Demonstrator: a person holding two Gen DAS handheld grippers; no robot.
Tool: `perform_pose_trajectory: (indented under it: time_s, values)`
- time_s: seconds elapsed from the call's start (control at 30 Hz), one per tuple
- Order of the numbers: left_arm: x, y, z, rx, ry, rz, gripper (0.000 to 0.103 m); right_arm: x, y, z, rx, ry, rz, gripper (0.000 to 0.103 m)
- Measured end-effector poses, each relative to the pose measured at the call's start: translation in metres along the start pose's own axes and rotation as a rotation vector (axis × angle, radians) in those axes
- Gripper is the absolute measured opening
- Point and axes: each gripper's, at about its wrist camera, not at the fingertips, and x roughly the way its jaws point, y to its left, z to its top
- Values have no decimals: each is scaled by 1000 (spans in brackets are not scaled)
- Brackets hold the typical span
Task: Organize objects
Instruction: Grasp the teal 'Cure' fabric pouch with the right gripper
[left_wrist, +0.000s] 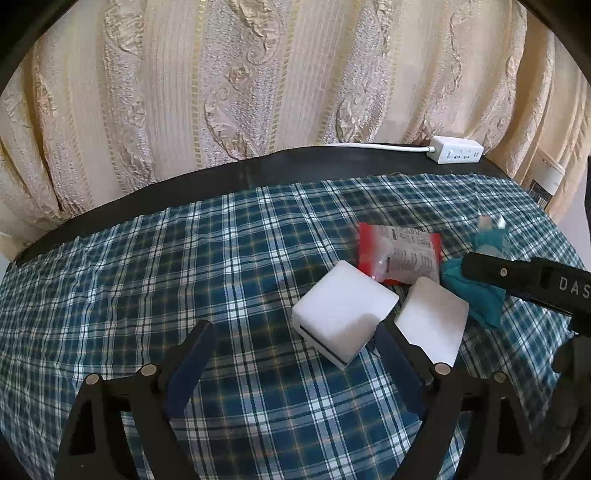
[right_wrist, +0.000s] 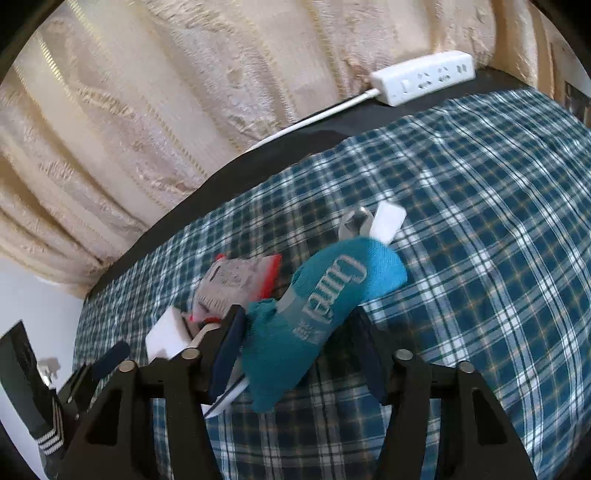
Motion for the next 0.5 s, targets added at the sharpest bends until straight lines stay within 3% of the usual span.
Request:
perform_pose_trajectory:
  time_s: [0.1,0.5]
  values:
    - [1,2,0,-5,6,-2,93,-7,6,-3,-33,-12,3,40]
    - [9,-3,-1,14,26,-3,94,-50,10,-29,-56,-37,55,40]
